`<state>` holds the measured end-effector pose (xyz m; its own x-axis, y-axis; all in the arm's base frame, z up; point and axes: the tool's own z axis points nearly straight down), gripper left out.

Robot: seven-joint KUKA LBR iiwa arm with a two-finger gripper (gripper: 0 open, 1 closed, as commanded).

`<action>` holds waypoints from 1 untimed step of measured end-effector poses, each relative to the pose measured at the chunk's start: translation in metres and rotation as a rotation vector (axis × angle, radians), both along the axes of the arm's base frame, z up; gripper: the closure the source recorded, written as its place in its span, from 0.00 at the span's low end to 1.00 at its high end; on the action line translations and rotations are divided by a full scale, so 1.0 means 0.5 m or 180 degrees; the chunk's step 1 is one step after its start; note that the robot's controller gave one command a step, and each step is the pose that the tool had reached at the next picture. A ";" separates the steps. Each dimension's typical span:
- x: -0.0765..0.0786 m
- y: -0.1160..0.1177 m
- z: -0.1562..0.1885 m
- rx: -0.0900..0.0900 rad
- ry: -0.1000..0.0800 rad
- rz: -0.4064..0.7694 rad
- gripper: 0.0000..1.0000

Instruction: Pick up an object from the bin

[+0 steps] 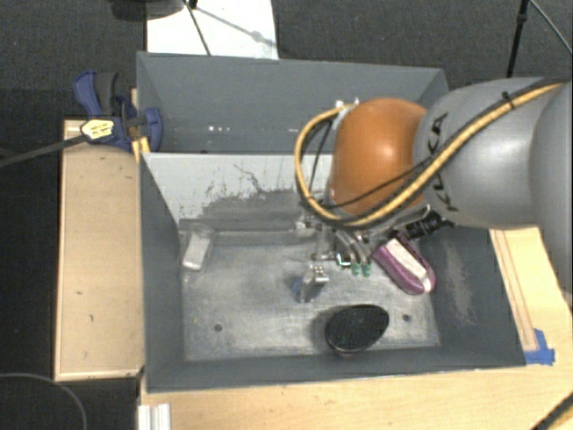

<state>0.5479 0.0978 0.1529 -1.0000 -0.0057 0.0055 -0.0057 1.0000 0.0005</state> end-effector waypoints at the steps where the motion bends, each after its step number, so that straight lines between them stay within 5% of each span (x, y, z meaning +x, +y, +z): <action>1: -0.073 0.092 0.061 0.0004 -0.0015 0.0567 0.00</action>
Offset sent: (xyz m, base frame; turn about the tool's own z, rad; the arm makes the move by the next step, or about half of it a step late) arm -0.0361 0.0446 0.0295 -0.1767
